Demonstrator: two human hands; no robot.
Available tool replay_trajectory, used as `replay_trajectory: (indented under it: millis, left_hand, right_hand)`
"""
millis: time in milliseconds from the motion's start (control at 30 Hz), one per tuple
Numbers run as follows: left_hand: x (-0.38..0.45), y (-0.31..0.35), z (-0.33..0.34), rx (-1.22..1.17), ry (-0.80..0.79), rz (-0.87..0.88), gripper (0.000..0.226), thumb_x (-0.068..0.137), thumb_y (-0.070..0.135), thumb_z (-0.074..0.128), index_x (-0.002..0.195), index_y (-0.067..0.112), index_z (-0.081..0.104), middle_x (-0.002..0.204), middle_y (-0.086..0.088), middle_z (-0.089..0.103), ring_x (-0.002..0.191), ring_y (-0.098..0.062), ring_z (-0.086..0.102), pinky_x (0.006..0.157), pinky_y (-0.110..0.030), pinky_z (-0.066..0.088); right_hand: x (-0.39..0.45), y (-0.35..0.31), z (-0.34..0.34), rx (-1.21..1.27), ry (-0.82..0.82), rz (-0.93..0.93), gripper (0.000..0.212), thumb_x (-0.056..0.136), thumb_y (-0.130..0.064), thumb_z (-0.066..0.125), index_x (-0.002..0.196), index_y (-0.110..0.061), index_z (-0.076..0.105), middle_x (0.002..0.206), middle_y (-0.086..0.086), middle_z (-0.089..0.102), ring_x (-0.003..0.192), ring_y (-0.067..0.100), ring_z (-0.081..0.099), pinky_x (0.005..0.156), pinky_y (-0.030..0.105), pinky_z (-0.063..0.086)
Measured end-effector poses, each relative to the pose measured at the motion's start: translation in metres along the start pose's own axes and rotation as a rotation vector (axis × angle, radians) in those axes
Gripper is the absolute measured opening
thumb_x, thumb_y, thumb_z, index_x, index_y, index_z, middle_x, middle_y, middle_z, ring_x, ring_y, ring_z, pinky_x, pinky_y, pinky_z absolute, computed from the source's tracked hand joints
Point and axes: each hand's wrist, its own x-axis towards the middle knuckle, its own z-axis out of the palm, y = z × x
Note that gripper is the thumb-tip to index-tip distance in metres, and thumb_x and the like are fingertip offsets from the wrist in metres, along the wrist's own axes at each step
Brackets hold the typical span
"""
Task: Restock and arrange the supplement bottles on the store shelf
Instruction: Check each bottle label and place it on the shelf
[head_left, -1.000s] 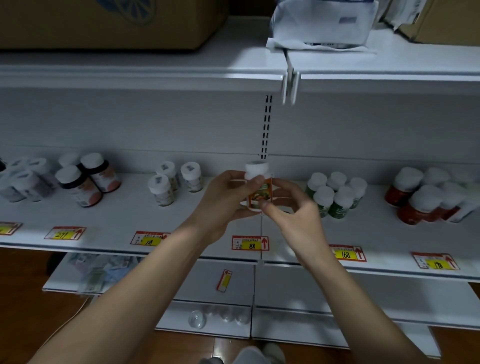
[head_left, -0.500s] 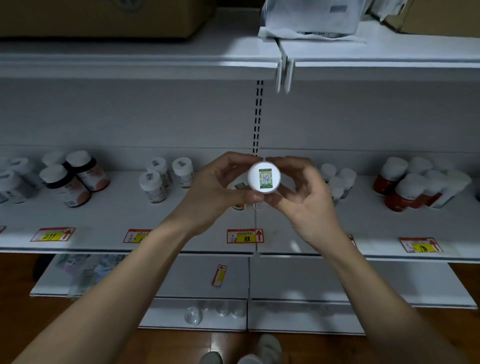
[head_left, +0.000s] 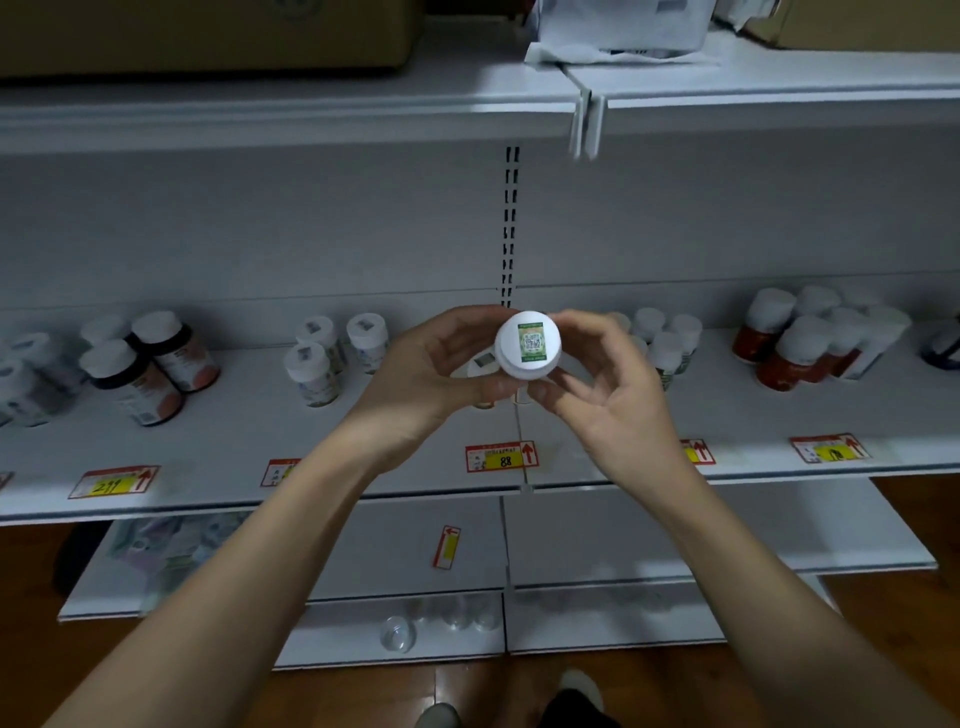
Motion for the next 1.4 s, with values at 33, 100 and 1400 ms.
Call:
replay_trajectory:
  millis: [33,100,1400]
  left_hand:
    - [0.000,0.000,-0.001,0.016,0.002,-0.006,0.054,0.076,-0.010,0.074,0.114,0.026,0.064,0.114,0.019,0.072,0.117,0.000,0.061,0.088,-0.018,0.053]
    - [0.003,0.003,-0.002,0.029,0.005,-0.017,0.052,0.079,-0.005,0.073,0.121,0.024,0.062,0.119,0.012,0.072,0.118,-0.004,0.062,0.094,-0.024,0.053]
    - [0.039,0.018,-0.004,0.098,0.015,-0.330,0.063,0.083,0.016,0.077,0.141,0.026,0.054,0.112,-0.001,0.075,0.100,-0.016,0.073,0.080,-0.031,0.061]
  right_hand:
    - [0.000,0.000,0.001,-0.008,0.003,0.009,0.062,0.081,0.008,0.073,0.109,-0.047,0.063,0.119,-0.015,0.064,0.127,0.017,0.055,0.104,0.041,0.050]
    - [0.003,-0.003,0.000,-0.029,0.004,0.031,0.064,0.083,0.011,0.070,0.114,-0.044,0.062,0.121,-0.015,0.065,0.127,0.014,0.056,0.102,0.041,0.052]
    - [0.050,-0.014,-0.026,-0.090,-0.079,0.440,0.043,0.083,-0.004,0.077,0.118,-0.016,0.056,0.107,0.014,0.073,0.089,0.026,0.075,0.077,0.041,0.062]
